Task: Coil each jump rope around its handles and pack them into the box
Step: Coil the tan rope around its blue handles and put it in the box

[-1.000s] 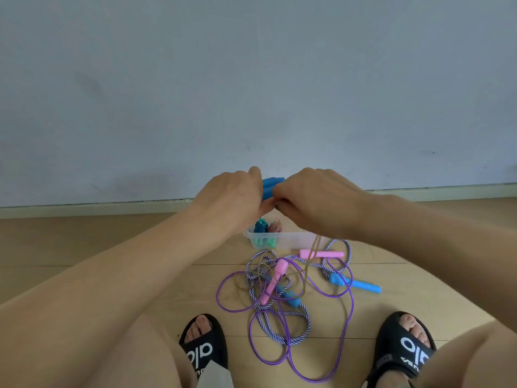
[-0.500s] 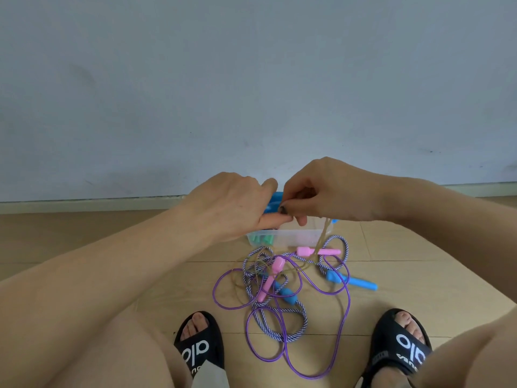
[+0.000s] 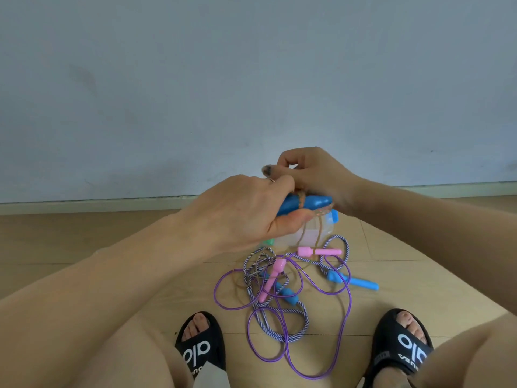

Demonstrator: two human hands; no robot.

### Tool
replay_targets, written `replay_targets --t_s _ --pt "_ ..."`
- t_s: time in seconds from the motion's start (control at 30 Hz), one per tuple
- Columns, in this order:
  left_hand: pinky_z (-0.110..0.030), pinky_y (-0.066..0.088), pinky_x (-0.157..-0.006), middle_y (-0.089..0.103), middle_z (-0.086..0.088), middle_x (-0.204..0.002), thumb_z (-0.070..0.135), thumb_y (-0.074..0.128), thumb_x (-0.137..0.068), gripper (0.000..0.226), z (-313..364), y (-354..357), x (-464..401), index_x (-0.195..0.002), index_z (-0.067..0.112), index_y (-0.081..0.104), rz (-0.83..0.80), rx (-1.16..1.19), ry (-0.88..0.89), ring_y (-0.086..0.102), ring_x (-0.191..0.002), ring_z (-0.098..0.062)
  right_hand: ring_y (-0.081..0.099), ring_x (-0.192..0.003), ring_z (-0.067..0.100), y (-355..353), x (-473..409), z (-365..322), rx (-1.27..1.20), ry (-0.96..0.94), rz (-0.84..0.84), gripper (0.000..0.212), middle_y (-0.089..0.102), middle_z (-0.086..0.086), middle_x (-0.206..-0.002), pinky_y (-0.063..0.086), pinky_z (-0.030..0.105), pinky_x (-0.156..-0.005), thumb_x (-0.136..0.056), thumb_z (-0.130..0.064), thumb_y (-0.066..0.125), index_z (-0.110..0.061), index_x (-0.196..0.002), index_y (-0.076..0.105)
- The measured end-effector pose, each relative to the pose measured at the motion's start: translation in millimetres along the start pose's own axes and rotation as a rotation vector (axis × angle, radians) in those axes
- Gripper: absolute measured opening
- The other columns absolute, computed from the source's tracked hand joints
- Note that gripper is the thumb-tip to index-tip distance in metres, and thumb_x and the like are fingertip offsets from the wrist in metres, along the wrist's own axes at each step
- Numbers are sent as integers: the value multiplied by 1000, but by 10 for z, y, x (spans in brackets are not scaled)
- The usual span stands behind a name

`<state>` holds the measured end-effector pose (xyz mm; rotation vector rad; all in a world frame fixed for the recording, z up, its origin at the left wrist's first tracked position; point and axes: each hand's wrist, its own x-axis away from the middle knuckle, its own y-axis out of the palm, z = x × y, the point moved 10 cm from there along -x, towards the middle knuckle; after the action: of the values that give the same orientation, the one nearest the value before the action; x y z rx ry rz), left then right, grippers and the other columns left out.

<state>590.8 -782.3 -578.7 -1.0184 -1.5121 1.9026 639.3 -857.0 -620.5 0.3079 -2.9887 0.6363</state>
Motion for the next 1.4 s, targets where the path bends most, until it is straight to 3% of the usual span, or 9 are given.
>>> replay_targets --t_s 0.07,0.13,0.33,0.47,0.6,0.73,0.93,1.17,1.4 --pt "-27 30 -49 42 9 -55 68 25 -89 46 -90 -53 13 -84 24 38 17 114 -65 45 -50 -10 30 -48 13 120 19 95 -216 53 -150 31 37 4 -57 21 26 -47 -89 -20 64 -16 -63 49" --pt "-22 27 -49 41 9 -52 66 29 -92 41 -190 -127 -4 -80 29 40 59 242 -147 45 -51 -7 19 -48 11 220 70 175 -329 98 -249 30 29 2 -54 12 27 -48 -87 -11 47 -21 -59 50" --pt "-29 31 -53 47 -2 -62 54 33 -98 38 -553 -121 -7 -78 23 43 57 418 -386 39 -54 -14 23 -40 14 295 119 447 -283 310 9 38 34 0 -46 20 19 -39 -103 -34 40 -11 -76 51" --pt "-34 32 -50 46 1 -61 56 29 -98 45 -805 -25 -6 -89 13 43 -21 162 -434 45 -54 -19 36 -37 8 195 244 251 -23 197 177 41 48 -5 -48 31 23 -44 -101 -31 37 -14 -71 58" --pt "-39 41 -55 48 1 -65 60 22 -96 51 -775 55 -19 -96 12 41 -89 -137 -348 51 -56 -23 37 -48 11 120 321 -146 346 -50 187 33 49 -2 -56 33 23 -47 -98 -28 42 -8 -79 61" --pt "-37 38 -51 46 -1 -65 62 13 -92 53 -694 93 -24 -94 15 35 -108 -249 -249 49 -55 -28 37 -50 14 -1 352 -382 611 -199 132 38 44 -2 -52 29 30 -50 -97 -34 48 -17 -64 48" --pt "-39 41 -50 48 -2 -64 68 8 -89 57 -551 111 4 -91 17 34 -127 -233 -154 51 -55 -30 38 -47 9 -211 301 -525 502 -222 92 35 45 -13 -46 31 17 -45 -94 -37 57 -19 -64 58" --pt "-37 42 -57 46 -1 -76 63 7 -87 45 -375 256 -4 -90 21 24 -235 -280 -99 56 -65 -29 42 -51 8 -98 268 -551 577 -277 11 35 49 -11 -48 34 20 -48 -92 -41 56 -19 -65 61" --pt "-36 38 -56 36 5 -68 65 10 -87 45 -193 94 2 -93 22 23 -149 -213 -24 48 -59 -28 31 -45 7 -167 80 -426 421 -220 -25 47 37 -9 -48 27 15 -43 -93 -44 61 -8 -64 54"
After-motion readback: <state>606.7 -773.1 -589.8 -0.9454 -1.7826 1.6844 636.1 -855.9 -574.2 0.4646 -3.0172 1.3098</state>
